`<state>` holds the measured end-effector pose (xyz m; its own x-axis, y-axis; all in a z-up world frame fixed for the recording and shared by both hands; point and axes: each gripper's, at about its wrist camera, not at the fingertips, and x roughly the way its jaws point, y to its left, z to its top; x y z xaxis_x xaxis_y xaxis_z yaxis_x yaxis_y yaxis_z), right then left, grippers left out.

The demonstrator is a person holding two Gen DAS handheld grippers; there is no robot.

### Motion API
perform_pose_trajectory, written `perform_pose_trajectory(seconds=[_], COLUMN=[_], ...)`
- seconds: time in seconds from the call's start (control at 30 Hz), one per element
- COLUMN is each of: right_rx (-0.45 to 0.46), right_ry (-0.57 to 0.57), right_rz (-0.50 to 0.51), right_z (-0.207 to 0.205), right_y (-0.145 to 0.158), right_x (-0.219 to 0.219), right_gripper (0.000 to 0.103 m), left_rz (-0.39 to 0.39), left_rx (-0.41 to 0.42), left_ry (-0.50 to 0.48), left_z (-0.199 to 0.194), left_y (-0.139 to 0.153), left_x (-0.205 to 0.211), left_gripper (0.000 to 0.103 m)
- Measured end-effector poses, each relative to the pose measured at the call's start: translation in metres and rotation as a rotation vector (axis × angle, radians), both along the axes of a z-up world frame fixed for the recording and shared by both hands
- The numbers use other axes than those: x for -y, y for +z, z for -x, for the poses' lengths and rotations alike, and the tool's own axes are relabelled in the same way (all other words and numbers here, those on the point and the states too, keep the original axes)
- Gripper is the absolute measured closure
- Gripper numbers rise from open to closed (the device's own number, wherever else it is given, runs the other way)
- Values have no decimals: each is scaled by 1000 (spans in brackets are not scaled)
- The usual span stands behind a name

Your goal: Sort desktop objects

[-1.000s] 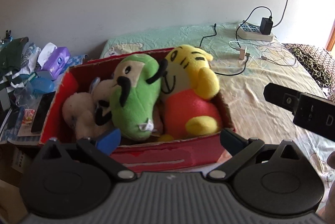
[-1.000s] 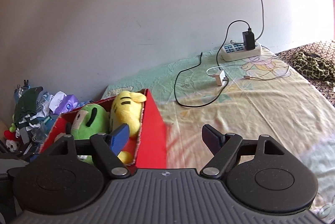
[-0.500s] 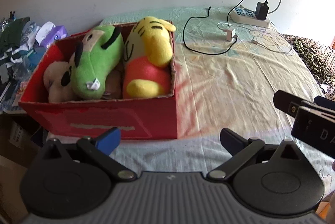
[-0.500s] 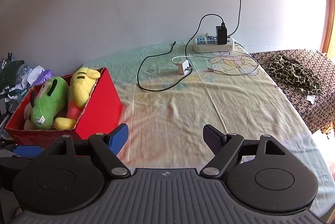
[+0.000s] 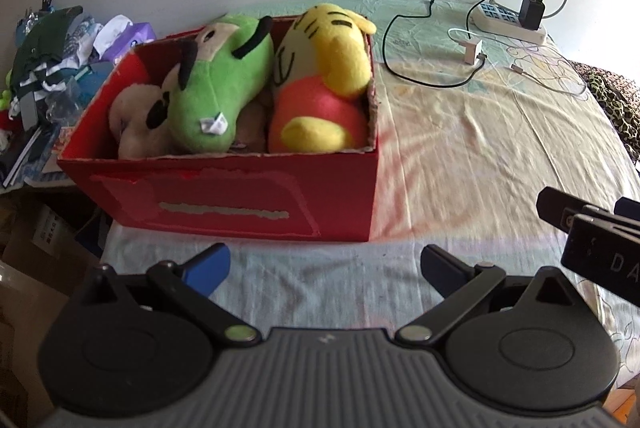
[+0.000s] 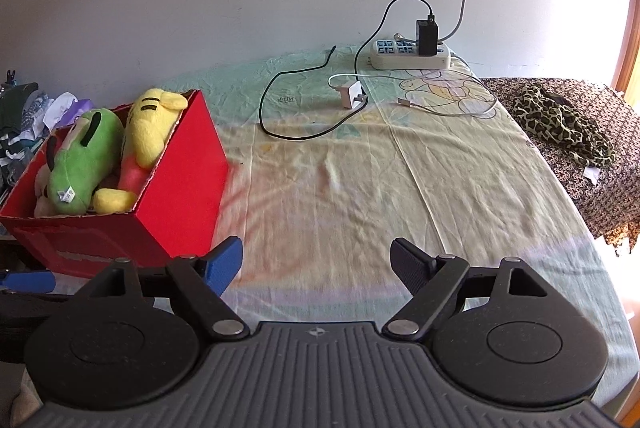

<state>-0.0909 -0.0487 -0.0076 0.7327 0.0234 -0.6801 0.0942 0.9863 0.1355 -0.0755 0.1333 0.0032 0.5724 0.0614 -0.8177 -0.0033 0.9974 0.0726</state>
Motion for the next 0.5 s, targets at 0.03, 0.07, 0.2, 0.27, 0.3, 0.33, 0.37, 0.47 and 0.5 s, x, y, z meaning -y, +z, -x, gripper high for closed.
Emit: perform_pose_trajectory(seconds=[0.03, 0.07, 0.2, 0.27, 0.3, 0.33, 0.37, 0.47, 0.5], right_rx=[3, 10, 34, 39, 41, 43, 42, 38, 41], right_ry=[-7, -16, -36, -36, -30, -25, -21, -10, -8], right_rz=[-3, -6, -4, 14, 19, 18, 13, 15, 26], right_z=[-1, -1, -3, -4, -5, -6, -6, -9, -9], right_y=[1, 3, 11, 17, 20, 22, 25, 31, 33], right_x=[-3, -7, -30, -48, -57, -65, -74, -100, -108], right_gripper=[15, 15, 14, 14, 14, 14, 14, 14, 14], left_rz=[0, -4, -24, -32, -35, -36, -35, -35, -35], left_rx=[-2, -2, 6, 10, 16, 23, 29, 35, 37], left_ry=[-5, -9, -34, -38, -37, -34, -31, -24, -24], left_z=[-2, -3, -6, -8, -9, -11, -13, -18, -20], left_y=[1, 2, 10, 17, 21, 24, 28, 35, 36], left_x=[-4, -8, -32, -48, -59, -68, -78, -104, -113], left_gripper=[2, 2, 2, 2, 2, 2, 2, 2, 2])
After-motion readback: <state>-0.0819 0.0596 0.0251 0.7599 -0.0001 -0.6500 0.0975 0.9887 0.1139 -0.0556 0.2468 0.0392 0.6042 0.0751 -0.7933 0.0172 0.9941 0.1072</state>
